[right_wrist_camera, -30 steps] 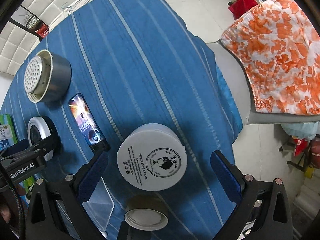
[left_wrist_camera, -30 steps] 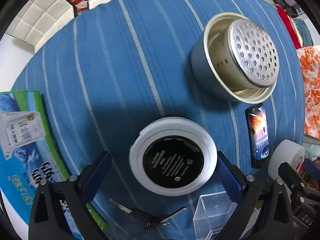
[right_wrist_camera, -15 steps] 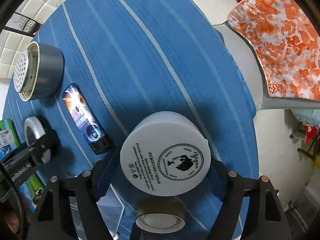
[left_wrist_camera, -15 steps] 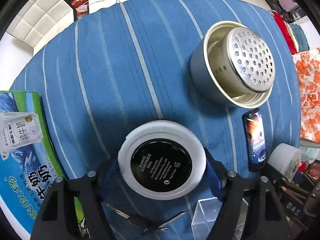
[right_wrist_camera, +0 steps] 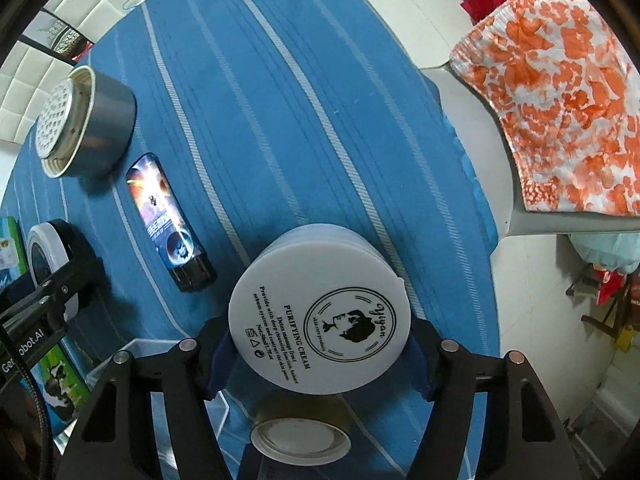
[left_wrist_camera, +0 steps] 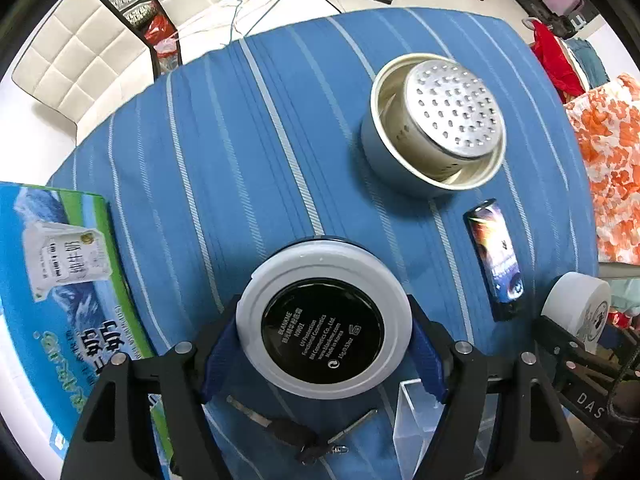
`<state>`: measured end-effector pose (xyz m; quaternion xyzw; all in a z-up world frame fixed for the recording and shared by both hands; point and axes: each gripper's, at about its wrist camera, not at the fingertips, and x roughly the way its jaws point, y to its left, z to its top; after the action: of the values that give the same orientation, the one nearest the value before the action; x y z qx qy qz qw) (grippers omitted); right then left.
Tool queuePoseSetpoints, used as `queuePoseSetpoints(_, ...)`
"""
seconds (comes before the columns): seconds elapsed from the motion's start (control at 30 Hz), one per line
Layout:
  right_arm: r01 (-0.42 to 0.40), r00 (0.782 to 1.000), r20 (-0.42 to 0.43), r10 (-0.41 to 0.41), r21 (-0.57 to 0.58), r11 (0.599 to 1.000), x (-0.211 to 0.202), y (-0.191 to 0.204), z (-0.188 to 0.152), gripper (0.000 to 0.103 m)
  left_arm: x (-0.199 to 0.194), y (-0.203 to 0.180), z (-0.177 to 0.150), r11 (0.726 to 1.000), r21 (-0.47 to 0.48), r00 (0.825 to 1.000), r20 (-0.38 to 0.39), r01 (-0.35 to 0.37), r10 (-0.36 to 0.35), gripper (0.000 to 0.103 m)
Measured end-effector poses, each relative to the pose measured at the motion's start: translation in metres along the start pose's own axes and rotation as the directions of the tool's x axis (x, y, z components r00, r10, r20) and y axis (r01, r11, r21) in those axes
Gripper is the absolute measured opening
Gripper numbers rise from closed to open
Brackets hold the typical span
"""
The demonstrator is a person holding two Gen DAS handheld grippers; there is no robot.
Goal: Organize rigid objects
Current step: 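Carry both jars into the blue box and open both tools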
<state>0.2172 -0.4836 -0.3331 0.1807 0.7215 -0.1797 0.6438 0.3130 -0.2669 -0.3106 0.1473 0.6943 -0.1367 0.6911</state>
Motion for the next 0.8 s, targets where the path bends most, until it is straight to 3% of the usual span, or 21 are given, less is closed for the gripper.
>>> queuePoseSetpoints(0.23,-0.026,0.998,0.049,0.028,-0.033,0.999,-0.028,0.005,-0.008,0.071,-0.026,-0.003,-0.024,0.999,-0.020,0.998,0.049,0.048,-0.047,0.073)
queuePoseSetpoints(0.43,-0.080,0.991,0.101,0.089,-0.087,0.993,-0.069,0.026,-0.026,0.071,-0.080,0.015,-0.038,0.991,-0.062,0.985,0.134,0.121,-0.112,0.073)
queuePoseSetpoints(0.63,-0.124,0.976,0.158,0.150,-0.159,0.979,-0.116,0.071,-0.060,0.071,-0.128,0.075,-0.056,0.981,-0.094,0.965,0.216,0.170,-0.146,0.074)
queuePoseSetpoints(0.8,-0.154,0.960,0.194,0.202,-0.237,0.959,-0.155,0.141,-0.093,0.071,-0.140,0.141,-0.080,0.975,-0.145,0.958,0.254,0.170,-0.129,0.074)
